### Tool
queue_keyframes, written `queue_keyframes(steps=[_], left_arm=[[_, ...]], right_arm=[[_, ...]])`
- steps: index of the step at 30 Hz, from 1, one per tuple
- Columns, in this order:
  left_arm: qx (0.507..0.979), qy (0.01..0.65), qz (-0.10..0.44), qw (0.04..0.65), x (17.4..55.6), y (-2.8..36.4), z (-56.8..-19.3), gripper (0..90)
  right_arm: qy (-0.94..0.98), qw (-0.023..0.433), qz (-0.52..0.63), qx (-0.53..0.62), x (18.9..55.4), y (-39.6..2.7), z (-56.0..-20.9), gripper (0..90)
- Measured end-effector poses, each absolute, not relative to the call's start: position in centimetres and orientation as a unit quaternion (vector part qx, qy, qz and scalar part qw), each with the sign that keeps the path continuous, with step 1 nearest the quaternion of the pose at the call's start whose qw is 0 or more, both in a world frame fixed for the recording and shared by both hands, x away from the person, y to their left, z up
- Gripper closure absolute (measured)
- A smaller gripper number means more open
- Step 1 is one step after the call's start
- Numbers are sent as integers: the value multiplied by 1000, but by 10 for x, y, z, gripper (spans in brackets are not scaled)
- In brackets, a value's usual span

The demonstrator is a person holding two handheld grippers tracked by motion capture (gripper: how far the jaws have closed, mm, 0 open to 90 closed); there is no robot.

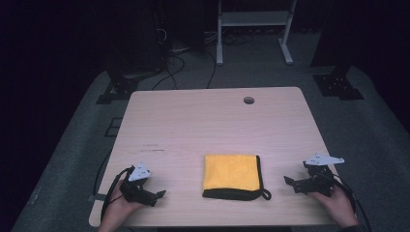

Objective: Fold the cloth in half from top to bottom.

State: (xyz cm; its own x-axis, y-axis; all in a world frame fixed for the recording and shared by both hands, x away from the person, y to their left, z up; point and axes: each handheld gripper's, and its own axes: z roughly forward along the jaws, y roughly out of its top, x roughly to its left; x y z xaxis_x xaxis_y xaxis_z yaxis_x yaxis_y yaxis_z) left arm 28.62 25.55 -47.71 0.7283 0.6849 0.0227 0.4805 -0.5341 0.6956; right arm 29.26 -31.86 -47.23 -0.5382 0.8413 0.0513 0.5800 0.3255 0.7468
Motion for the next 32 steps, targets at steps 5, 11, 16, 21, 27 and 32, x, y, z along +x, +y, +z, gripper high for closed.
queue_keyframes(steps=[5, 11, 16, 21, 27, 32], left_arm=[[860, 343, 149, 347, 288, 263, -482, 0], [858, 340, 150, 355, 288, 265, -483, 0], [858, 340, 150, 355, 288, 265, -483, 0], [857, 340, 150, 356, 288, 265, -483, 0], [857, 340, 150, 356, 288, 265, -483, 0], [858, 340, 150, 356, 288, 265, -483, 0]], right_arm=[[792, 166, 359, 464, 292, -326, -481, 0], [796, 171, 348, 464, 293, -328, -485, 0], [802, 186, 338, 457, 292, -326, -488, 0], [801, 186, 338, 457, 292, -326, -488, 0], [801, 186, 338, 457, 292, -326, -488, 0], [801, 186, 338, 457, 292, -326, -488, 0]])
